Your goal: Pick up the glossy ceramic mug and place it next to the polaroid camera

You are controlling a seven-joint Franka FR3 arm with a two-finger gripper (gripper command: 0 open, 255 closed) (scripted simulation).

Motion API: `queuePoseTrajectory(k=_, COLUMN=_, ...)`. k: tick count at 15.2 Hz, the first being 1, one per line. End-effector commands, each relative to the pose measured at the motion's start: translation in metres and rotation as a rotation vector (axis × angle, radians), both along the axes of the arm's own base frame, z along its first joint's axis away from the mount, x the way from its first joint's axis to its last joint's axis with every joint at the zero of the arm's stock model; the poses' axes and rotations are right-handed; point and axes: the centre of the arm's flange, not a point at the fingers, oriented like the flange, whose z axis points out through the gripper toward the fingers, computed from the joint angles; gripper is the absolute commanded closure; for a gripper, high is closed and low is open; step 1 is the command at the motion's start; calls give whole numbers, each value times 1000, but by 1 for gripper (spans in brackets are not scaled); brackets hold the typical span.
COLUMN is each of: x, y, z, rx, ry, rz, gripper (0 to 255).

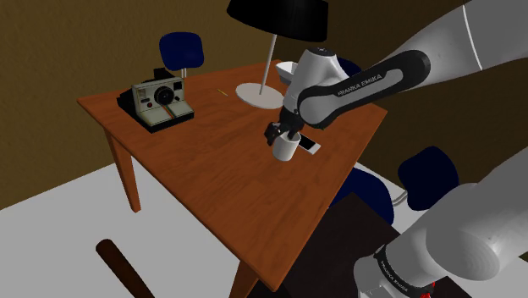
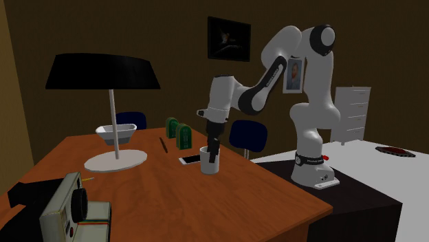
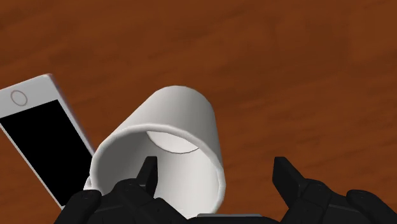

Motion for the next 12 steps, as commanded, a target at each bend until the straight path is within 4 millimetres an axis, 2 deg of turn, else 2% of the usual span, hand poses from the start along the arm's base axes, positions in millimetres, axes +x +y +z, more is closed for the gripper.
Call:
queuePoseTrajectory(k=1, x=1, y=-1, z=-9, rx=0, ry=0, rz=0, gripper=0)
queuePoseTrajectory(k=8, x=1, y=-1, z=-9, rx=0, ry=0, rz=0, gripper=0)
queuePoseTrajectory(k=9, x=1, y=-1, z=-9, rx=0, ry=0, rz=0, gripper=255)
queuePoseTrajectory(k=12, x=1, y=-1, z=-9, rx=0, ry=0, rz=0, gripper=255)
